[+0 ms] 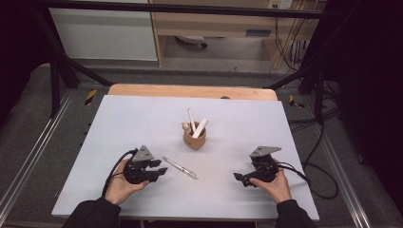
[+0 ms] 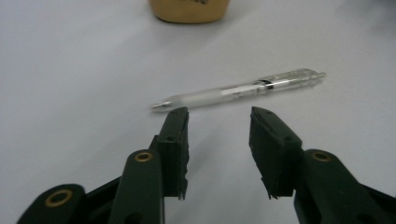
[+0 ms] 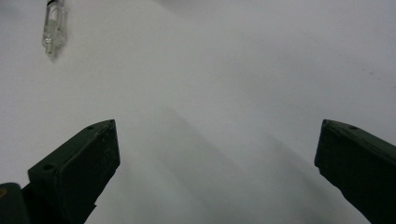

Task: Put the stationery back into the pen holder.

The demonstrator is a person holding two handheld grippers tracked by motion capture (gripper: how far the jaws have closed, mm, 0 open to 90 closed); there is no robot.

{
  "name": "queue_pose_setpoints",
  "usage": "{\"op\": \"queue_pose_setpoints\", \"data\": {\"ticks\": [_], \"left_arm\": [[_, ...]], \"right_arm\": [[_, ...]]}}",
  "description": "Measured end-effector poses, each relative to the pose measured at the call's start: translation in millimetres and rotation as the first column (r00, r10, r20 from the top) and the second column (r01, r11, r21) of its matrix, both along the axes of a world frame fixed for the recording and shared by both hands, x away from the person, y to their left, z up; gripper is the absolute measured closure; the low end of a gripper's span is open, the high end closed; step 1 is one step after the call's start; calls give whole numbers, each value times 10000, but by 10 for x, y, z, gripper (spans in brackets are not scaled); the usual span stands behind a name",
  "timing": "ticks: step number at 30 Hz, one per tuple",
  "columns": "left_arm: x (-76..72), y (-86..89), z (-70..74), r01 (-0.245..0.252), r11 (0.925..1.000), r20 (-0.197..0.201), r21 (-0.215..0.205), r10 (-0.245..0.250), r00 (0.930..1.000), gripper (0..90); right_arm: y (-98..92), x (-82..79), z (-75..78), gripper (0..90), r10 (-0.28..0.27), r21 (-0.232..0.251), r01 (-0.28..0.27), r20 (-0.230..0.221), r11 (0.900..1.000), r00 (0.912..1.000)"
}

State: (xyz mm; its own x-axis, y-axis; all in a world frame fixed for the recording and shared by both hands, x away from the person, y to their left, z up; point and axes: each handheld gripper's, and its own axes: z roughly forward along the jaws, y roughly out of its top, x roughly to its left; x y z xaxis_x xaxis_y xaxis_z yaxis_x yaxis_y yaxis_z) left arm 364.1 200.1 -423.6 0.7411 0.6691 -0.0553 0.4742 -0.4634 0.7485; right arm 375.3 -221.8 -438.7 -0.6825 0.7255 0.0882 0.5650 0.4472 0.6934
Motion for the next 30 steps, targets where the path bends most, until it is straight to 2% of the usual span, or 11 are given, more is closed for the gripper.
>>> {"op": "queue_pose_setpoints", "data": {"ticks": [6, 11, 16, 23, 28, 30], "left_arm": [[7, 331, 10, -377, 9988, 145, -306, 381, 9992, 434], [-5, 570, -23, -861, 9961, 236, -199, 865, 9960, 334], [-26, 755, -66, -1393, 9902, 240, -130, 1396, 9899, 215], [-54, 904, -129, -1726, 9850, 86, 14, 1726, 9850, 95], [-63, 939, -158, -1851, 9827, 20, -9, 1851, 9827, 64], [-60, 946, -176, -1903, 9817, 1, 21, 1903, 9817, 58]], "right_arm": [[166, 18, 42, 8, 166, -123, -164, 109, 9998, 9998], [327, 52, 75, 8, 406, -105, -404, 114, 9991, 9991], [547, 98, 99, 8, 727, -140, -725, 99, 9973, 9973], [926, 180, 156, 9, 1125, -153, -1125, 9, 9935, 9936], [1185, 210, 189, 9, 1506, -13, -1506, 93, 9886, 9885], [1283, 219, 189, 10, 1679, -166, -1678, 65, 9857, 9858]]}}
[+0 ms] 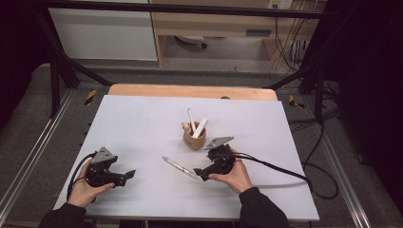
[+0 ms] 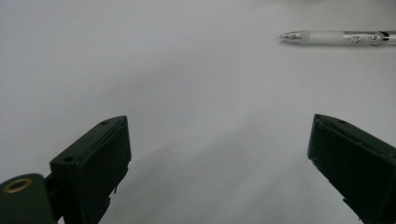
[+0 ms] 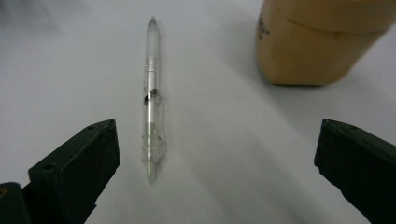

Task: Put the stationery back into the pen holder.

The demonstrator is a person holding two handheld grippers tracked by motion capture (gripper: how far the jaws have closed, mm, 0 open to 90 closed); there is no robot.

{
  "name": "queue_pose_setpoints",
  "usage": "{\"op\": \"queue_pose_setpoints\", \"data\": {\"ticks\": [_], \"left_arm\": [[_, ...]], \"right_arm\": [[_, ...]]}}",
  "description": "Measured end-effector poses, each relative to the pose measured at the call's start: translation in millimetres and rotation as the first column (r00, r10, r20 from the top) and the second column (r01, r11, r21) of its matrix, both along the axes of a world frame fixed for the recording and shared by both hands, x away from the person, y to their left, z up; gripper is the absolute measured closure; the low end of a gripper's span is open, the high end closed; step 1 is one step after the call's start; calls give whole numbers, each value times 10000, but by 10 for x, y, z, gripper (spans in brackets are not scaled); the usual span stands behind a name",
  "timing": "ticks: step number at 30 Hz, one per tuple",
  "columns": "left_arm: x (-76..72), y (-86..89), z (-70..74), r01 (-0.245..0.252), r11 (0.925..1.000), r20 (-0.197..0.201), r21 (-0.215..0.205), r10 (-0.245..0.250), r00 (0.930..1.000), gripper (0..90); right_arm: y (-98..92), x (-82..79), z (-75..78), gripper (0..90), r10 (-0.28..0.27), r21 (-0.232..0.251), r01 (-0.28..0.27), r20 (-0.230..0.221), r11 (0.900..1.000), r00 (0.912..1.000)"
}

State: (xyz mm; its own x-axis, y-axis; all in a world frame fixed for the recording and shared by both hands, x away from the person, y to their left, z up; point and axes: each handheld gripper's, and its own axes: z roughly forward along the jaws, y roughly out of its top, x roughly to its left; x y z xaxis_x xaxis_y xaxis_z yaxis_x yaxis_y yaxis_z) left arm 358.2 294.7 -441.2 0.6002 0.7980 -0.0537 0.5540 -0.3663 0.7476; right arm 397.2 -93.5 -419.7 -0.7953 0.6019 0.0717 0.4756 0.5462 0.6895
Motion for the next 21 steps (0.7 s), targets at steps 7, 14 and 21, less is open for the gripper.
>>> {"op": "queue_pose_setpoints", "data": {"ticks": [7, 14, 21], "left_arm": [[1, -6, -9, -23, 10000, -39, 22, 23, 10000, 50], [-2, -28, -23, -5, 10000, -91, 61, 5, 10000, 46], [-1, -36, -39, 56, 9999, -164, 113, -54, 9999, 46]], "right_arm": [[316, 27, 18, 32, 480, -68, -480, 12, 9988, 9988], [579, 77, 53, 108, 816, -23, -816, -153, 9967, 9966], [801, 159, 41, 254, 1234, -222, -1241, -292, 9920, 9919]]}}
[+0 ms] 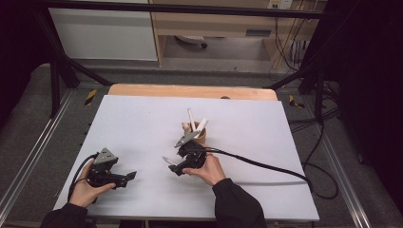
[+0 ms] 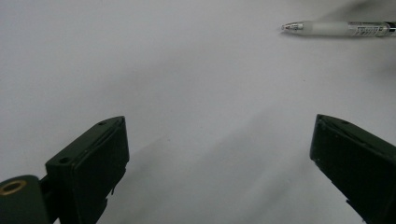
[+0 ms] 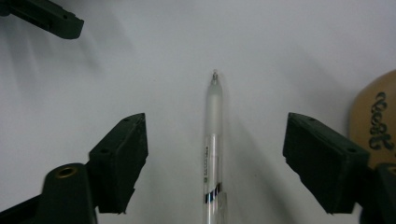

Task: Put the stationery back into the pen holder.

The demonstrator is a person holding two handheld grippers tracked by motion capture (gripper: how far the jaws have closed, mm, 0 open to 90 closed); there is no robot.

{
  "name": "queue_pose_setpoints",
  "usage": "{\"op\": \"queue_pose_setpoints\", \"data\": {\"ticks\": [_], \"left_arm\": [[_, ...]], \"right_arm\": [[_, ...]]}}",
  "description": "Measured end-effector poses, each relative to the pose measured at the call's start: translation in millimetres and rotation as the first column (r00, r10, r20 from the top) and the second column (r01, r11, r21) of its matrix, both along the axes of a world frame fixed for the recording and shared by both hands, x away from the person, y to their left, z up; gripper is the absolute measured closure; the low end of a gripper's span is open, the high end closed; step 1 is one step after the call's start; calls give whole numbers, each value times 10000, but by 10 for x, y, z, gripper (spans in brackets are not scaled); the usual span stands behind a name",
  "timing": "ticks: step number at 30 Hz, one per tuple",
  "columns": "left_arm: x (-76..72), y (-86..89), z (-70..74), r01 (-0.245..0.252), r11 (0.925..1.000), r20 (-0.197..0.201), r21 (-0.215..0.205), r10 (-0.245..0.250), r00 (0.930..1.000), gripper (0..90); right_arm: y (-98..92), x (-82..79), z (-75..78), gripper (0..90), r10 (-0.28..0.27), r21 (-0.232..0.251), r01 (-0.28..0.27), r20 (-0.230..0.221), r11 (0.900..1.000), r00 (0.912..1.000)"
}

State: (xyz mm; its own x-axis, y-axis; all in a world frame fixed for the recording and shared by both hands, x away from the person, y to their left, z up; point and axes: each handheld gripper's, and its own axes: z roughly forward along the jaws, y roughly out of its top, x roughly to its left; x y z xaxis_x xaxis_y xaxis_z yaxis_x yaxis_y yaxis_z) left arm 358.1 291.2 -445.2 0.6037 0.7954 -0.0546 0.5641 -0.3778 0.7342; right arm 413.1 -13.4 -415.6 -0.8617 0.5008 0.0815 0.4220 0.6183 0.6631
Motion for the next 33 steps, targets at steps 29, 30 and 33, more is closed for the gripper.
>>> {"op": "queue_pose_setpoints", "data": {"ticks": [29, 30, 33], "left_arm": [[-3, 13, 3, -62, 9999, 33, -89, 62, 10000, 46], [-3, 14, 3, -64, 9999, 28, -95, 64, 10000, 46], [-5, 14, 2, -62, 9999, 30, -90, 62, 10000, 46]], "right_arm": [[295, 238, -192, 757, 211, -998, -284, -738, 9946, 9971], [296, 240, -193, 768, 164, -995, -241, -776, 9947, 9968], [302, 247, -205, 781, 147, -928, -228, -868, 9954, 9961]]}}
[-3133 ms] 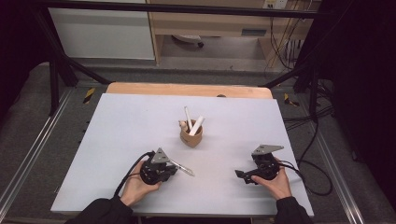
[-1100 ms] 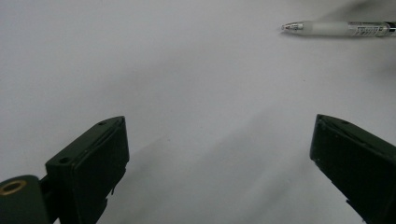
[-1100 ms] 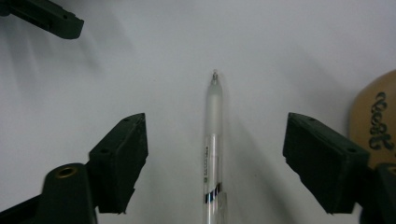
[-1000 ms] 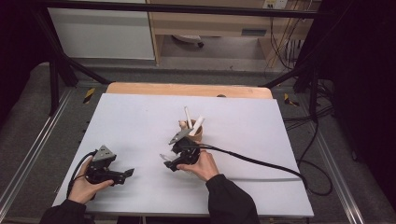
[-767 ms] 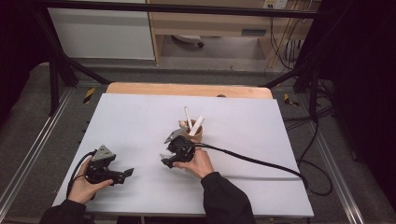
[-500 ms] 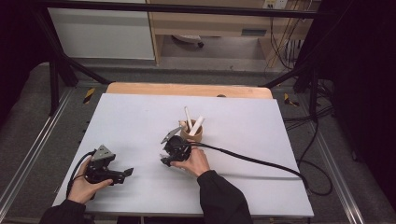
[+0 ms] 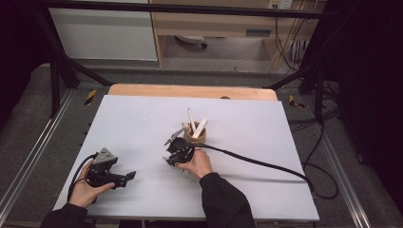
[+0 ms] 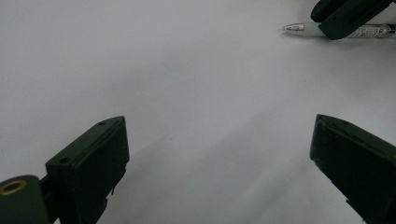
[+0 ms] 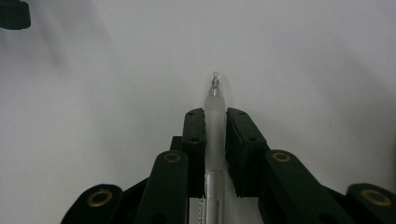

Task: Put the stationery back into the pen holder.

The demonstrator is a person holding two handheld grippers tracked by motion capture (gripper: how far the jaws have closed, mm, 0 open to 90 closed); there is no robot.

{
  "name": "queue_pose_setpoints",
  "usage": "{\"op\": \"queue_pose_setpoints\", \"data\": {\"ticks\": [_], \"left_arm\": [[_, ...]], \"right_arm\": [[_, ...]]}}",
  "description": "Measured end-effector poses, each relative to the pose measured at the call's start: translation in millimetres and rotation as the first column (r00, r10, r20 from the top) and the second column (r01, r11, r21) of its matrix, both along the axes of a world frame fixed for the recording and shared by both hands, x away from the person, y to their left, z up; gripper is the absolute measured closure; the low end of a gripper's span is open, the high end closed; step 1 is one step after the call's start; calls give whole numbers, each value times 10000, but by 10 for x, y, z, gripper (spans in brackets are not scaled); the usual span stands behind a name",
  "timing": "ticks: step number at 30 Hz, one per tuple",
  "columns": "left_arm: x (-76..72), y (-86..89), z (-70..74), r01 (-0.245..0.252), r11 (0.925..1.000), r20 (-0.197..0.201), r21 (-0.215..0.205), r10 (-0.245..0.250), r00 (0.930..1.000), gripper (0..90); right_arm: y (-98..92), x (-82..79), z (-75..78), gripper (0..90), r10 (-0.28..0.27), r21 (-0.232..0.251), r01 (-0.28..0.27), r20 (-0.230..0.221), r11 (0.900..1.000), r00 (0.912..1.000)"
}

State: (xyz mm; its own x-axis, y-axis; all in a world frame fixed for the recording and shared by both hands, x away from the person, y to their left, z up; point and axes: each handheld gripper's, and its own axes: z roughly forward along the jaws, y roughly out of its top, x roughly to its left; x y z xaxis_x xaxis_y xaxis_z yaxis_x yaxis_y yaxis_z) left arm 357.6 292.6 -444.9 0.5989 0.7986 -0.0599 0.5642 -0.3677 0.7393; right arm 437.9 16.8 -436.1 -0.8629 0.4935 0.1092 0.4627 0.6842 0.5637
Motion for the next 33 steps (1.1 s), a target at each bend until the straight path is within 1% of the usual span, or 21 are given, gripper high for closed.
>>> {"op": "queue_pose_setpoints", "data": {"ticks": [3, 12, 18, 24, 25, 29, 33], "left_arm": [[2, -2, -2, -8, 10000, -12, 5, 8, 10000, 46], [0, 2, -2, -11, 10000, 6, 18, 11, 10000, 46], [0, 5, 0, -22, 10000, 13, -1, 22, 10000, 46], [-1, 4, 2, -4, 10000, 17, 9, 4, 10000, 46], [-1, 5, 3, 0, 10000, 3, -11, 0, 10000, 46], [0, 4, 2, -4, 10000, 7, -10, 4, 10000, 46], [-1, 3, 3, -2, 10000, 7, -20, 2, 10000, 46]], "right_arm": [[-2, 2, 0, 792, 12, 3, -12, -32, 10000, 10000], [4, -18, 1, 806, -321, 2, 321, -107, 9995, 9994], [-3, -21, 14, 809, -247, 57, 248, -173, 9997, 9995], [-17, -41, 65, 811, -173, 185, 178, -268, 9997, 9995], [-21, -44, 75, 811, -106, 204, 110, -188, 9997, 9998], [-35, -60, 127, 811, -73, 235, 77, -168, 9997, 9998], [-54, -75, 189, 811, -93, 411, 96, -61, 9991, 9999]]}}
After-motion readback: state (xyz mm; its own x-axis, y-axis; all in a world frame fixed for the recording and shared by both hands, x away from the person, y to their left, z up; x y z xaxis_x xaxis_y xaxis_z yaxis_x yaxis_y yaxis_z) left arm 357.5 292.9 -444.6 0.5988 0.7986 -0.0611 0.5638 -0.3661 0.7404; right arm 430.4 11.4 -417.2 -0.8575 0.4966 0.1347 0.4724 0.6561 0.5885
